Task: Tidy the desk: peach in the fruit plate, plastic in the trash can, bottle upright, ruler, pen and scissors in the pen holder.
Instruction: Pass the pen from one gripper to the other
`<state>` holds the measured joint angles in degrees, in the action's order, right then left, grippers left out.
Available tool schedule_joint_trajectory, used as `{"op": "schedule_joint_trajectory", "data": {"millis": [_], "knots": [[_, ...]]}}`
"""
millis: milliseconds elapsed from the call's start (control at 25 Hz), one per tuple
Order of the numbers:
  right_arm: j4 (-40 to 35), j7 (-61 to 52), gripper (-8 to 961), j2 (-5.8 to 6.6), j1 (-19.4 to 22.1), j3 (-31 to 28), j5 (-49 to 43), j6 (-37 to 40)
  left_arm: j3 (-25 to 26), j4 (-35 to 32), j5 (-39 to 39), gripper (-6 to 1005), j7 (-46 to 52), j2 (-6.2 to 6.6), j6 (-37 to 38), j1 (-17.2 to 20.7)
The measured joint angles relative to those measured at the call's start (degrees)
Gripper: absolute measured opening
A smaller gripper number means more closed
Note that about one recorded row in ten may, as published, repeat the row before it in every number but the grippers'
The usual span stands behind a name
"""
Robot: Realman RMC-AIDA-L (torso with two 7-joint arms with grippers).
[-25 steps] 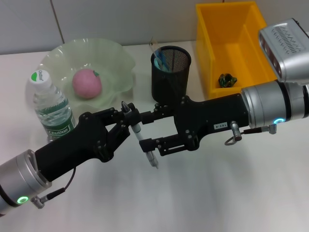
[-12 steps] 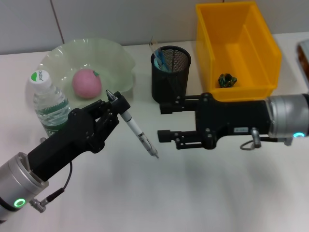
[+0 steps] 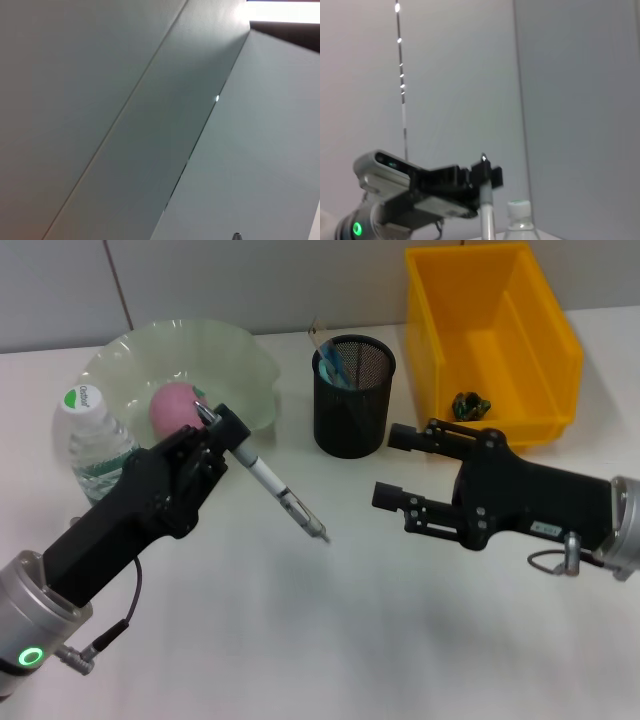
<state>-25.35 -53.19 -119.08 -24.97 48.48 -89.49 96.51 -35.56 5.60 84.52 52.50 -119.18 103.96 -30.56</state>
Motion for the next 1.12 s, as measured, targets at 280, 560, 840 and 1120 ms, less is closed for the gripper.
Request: {"op": "schedule_joint_trajectory", "data": {"millis": [280, 560, 840, 1120], "knots": [[7.28, 10.46, 676, -0.23, -0.17, 0.08, 1.63, -0.52, 3.44, 0.51, 0.06, 167, 5.23, 0.00, 2.00, 1.27], [12.53, 19.88, 675, -0.38, -0.90, 0.08, 1.80, 0.72, 5.63, 1.98, 0.03, 171, 6.77, 0.00, 1.11, 1.91], [19.04, 31.77, 675, -0.55, -1.75, 0.05, 3.21, 2.36, 8.14, 3.90, 0.09, 174, 7.17, 0.00, 0.34, 1.71], [21.53, 36.45, 675, -0.60, -2.00, 0.03, 5.23, 2.46, 9.02, 4.95, 0.35, 177, 7.83, 0.00, 0.20, 2.38]]}}
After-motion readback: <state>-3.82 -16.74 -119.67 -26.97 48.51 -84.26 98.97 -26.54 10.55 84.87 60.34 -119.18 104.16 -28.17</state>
